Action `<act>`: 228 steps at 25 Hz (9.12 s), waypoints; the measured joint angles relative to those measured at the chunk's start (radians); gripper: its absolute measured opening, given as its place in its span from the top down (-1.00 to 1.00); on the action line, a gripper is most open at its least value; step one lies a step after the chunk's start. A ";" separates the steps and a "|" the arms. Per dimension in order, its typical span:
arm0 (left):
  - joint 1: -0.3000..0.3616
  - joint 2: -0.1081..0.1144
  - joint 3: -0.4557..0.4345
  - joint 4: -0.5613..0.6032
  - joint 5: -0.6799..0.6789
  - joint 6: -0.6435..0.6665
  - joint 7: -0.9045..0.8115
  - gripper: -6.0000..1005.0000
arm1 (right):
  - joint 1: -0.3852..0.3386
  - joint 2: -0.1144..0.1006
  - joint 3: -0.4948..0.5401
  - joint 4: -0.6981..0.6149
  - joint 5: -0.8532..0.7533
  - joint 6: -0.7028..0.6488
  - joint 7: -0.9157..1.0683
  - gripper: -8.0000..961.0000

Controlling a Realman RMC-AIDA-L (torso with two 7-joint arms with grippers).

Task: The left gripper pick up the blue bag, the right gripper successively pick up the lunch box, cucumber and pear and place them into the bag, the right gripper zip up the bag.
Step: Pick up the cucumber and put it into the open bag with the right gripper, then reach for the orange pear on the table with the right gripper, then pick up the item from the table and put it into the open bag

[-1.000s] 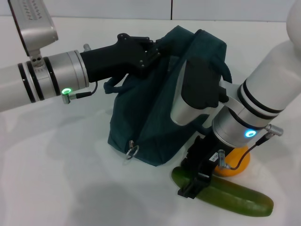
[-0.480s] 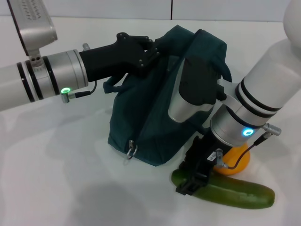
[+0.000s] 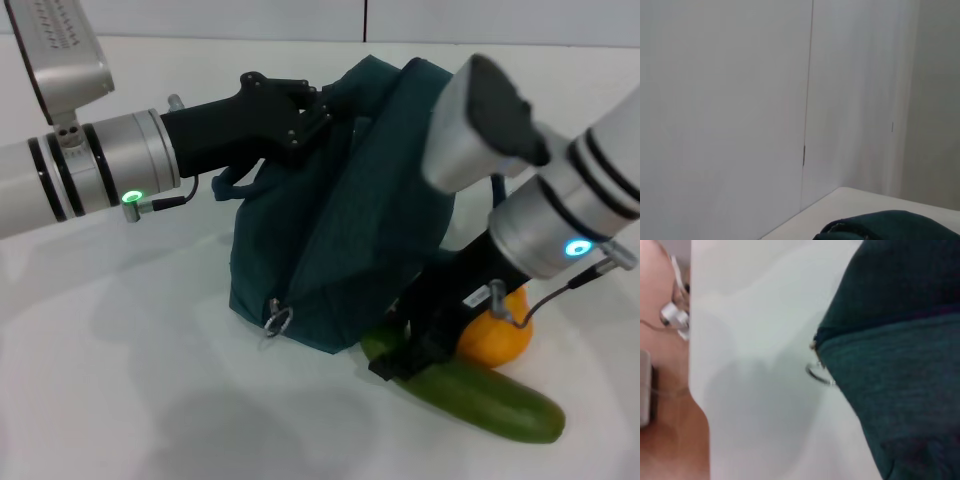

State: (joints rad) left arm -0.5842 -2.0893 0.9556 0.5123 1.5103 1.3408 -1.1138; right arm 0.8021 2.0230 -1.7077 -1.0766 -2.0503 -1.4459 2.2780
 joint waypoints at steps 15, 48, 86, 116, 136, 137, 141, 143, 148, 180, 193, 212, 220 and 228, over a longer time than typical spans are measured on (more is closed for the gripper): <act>0.021 0.000 -0.004 0.002 -0.020 0.000 0.020 0.84 | -0.182 -0.005 0.299 -0.011 0.110 -0.099 -0.243 -0.11; 0.009 -0.006 0.000 -0.050 -0.064 -0.008 0.061 0.84 | -0.289 -0.038 0.802 0.246 0.346 -0.376 -0.683 -0.10; 0.040 -0.001 -0.002 -0.040 -0.167 -0.014 0.118 0.83 | -0.381 -0.017 1.218 0.369 0.685 -0.432 -0.853 -0.08; -0.016 0.000 0.030 -0.040 -0.163 -0.007 0.127 0.83 | 0.019 0.005 0.799 0.577 0.720 -0.152 -0.842 -0.24; -0.030 0.000 0.029 -0.040 -0.164 -0.035 0.129 0.84 | -0.035 0.001 0.681 0.669 0.715 -0.061 -1.072 -0.35; -0.030 0.000 0.029 -0.040 -0.163 -0.035 0.129 0.84 | -0.040 0.002 0.677 0.663 0.716 -0.062 -1.073 -0.36; -0.037 0.000 0.029 -0.045 -0.162 -0.038 0.129 0.83 | -0.071 0.004 0.671 0.649 0.745 -0.067 -1.077 -0.38; -0.041 0.000 0.029 -0.049 -0.162 -0.039 0.129 0.83 | -0.091 0.002 0.672 0.648 0.776 -0.069 -1.085 -0.39; -0.041 -0.002 0.029 -0.049 -0.161 -0.039 0.129 0.84 | -0.181 -0.013 0.683 0.608 0.798 -0.165 -1.134 -0.42; -0.080 -0.009 0.049 -0.141 -0.167 -0.053 0.218 0.83 | -0.457 -0.010 0.665 0.942 0.774 -0.191 -1.689 -0.33; -0.088 -0.009 0.049 -0.141 -0.176 -0.062 0.221 0.83 | -0.415 -0.001 0.618 0.944 0.769 -0.124 -1.682 0.20; -0.088 -0.009 0.049 -0.141 -0.179 -0.062 0.221 0.83 | -0.408 -0.003 0.607 0.935 0.770 -0.093 -1.651 0.73; -0.086 -0.009 0.049 -0.141 -0.179 -0.061 0.221 0.83 | -0.414 -0.009 0.609 0.913 0.770 -0.117 -1.640 0.87; -0.078 -0.005 0.063 -0.128 -0.172 -0.025 0.208 0.84 | -0.460 -0.026 0.679 0.846 0.785 -0.287 -1.640 0.93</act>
State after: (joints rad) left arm -0.6618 -2.0944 1.0190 0.3845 1.3382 1.3155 -0.9054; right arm 0.3416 1.9967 -1.0288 -0.2301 -1.2651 -1.7328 0.6385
